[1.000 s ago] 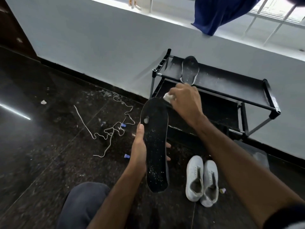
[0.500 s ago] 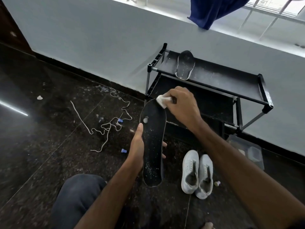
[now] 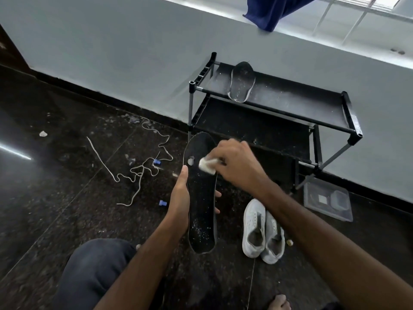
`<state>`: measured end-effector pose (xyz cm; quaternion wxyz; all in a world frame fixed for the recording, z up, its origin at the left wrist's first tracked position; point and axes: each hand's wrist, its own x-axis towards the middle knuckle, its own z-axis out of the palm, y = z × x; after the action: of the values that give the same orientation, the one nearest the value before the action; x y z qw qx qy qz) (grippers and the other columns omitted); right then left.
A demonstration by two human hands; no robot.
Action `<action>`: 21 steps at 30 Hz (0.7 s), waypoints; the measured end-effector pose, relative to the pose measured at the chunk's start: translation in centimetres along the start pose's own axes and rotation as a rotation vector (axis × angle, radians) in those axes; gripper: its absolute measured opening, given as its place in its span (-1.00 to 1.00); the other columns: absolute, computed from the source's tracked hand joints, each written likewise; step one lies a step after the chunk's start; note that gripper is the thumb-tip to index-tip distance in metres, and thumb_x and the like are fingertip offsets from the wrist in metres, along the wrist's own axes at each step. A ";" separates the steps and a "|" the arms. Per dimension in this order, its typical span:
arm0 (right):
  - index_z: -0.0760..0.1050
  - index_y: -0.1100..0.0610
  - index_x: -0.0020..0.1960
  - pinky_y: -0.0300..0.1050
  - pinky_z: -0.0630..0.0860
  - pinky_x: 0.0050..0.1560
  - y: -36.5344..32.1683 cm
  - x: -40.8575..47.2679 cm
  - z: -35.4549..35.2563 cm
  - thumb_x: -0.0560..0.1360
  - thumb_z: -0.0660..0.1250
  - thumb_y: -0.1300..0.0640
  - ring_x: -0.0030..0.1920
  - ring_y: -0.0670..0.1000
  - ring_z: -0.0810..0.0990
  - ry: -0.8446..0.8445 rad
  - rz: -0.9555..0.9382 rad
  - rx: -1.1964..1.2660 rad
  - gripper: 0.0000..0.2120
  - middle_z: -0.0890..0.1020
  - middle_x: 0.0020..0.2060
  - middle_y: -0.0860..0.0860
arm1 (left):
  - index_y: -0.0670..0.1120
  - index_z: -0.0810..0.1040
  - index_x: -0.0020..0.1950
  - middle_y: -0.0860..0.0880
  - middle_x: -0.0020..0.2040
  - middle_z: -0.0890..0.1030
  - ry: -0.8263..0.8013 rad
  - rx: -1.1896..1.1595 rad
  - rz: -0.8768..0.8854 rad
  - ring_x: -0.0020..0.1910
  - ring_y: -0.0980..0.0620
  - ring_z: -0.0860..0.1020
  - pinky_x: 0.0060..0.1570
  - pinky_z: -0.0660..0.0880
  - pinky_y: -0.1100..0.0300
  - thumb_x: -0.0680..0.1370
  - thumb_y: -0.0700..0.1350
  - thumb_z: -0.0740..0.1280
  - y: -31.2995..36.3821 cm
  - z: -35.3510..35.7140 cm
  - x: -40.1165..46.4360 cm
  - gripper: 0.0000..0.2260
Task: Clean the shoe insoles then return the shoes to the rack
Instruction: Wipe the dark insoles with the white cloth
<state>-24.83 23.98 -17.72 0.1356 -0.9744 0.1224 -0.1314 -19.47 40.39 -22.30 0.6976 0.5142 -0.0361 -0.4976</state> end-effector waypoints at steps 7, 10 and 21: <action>0.67 -0.05 0.04 -0.10 0.30 0.03 3.2 -0.1 -1.3 0.52 0.39 0.10 -0.03 -0.06 0.52 0.202 0.204 -0.195 -0.86 0.61 -0.09 -0.12 | -0.31 0.62 0.15 -0.35 -0.19 0.64 0.008 -0.009 0.020 -0.47 -0.22 0.55 -0.38 0.59 0.05 0.67 0.29 -0.07 -0.1 0.0 -0.2 -0.27; 0.66 -0.06 0.06 -0.12 0.30 0.07 1.0 -0.2 -1.0 0.51 0.43 0.09 -0.02 -0.13 0.49 0.234 0.156 0.042 -0.85 0.60 -0.10 -0.18 | -0.29 0.61 0.18 -0.35 -0.19 0.65 0.011 -0.023 0.041 -0.49 -0.23 0.57 -0.43 0.59 0.05 0.68 0.26 -0.07 0.2 0.2 -0.2 -0.29; 0.62 -0.04 0.01 -0.06 0.35 0.04 1.1 -0.3 -0.7 0.52 0.40 0.10 -0.03 -0.02 0.49 0.176 0.050 -0.358 -0.91 0.57 -0.10 -0.09 | -0.31 0.61 0.18 -0.36 -0.17 0.64 -0.001 -0.051 0.011 -0.43 -0.24 0.57 -0.40 0.59 0.03 0.68 0.28 -0.08 0.0 0.1 0.0 -0.26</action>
<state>-25.54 22.85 -17.44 -0.0481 -0.9642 0.1795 -0.1889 -19.54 40.27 -22.30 0.7133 0.4957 -0.0266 -0.4947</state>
